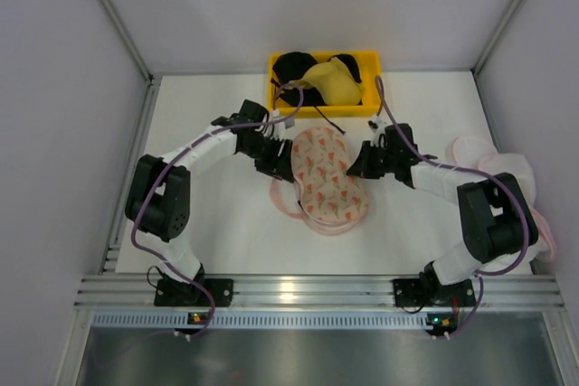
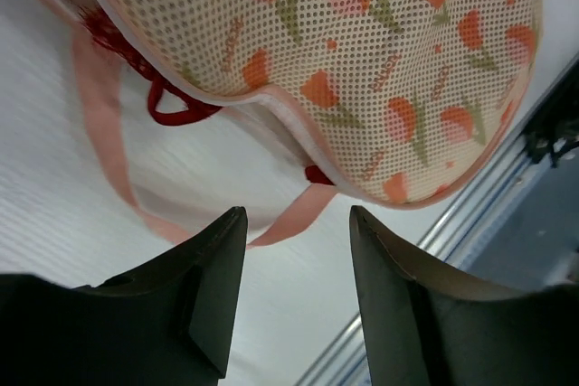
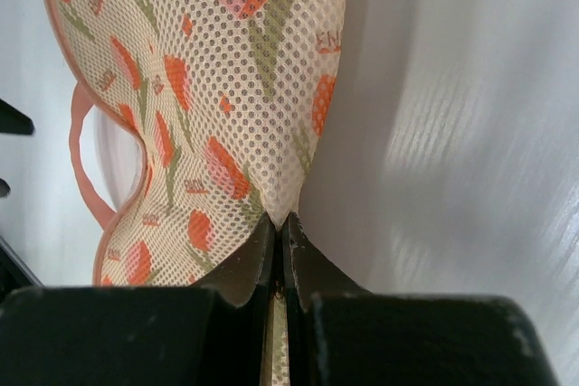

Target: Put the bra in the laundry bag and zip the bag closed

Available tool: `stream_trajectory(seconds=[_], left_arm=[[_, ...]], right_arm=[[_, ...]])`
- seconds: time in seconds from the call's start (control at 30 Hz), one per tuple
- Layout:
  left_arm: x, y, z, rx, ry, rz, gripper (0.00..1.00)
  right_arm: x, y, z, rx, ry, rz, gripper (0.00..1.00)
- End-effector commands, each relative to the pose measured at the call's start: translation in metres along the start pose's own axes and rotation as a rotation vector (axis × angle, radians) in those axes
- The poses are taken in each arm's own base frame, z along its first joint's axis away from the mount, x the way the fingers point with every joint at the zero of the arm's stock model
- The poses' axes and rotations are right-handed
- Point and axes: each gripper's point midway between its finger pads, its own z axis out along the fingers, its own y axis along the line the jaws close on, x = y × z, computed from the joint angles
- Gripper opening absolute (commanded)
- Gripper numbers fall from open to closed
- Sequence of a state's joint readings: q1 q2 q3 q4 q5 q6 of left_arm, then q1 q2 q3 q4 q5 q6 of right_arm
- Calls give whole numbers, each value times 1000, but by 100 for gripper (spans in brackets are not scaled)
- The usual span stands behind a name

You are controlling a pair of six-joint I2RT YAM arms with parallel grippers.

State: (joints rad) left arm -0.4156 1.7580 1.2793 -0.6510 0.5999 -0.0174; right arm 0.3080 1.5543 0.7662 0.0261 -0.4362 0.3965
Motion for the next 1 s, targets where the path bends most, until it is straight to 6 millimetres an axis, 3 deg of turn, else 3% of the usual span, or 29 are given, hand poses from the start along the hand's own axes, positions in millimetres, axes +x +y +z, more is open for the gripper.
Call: stream_trajectory(seconds=[0.0,0.17,0.27,0.73,0.9,0.97], left_arm=[[-7,-34,6,130,-24,-274,55],[-5,-25,29,135,-28,-457,55],[-1,-12,41,84,-11,-518,50],[-11,5,72,33,-9,-540,44],[-6,12,76,24,5,-522,25],[-1,19,73,-1,23,-511,12]], right_arm=[[-13,14,-3,-16,-53,-48,0],[-14,16,-2,-14,-51,-56,0],[-13,16,-1,-16,-45,-53,0],[-3,21,7,-43,-11,-52,2],[0,22,3,-50,-8,-60,6],[-1,23,1,-50,-5,-72,18]])
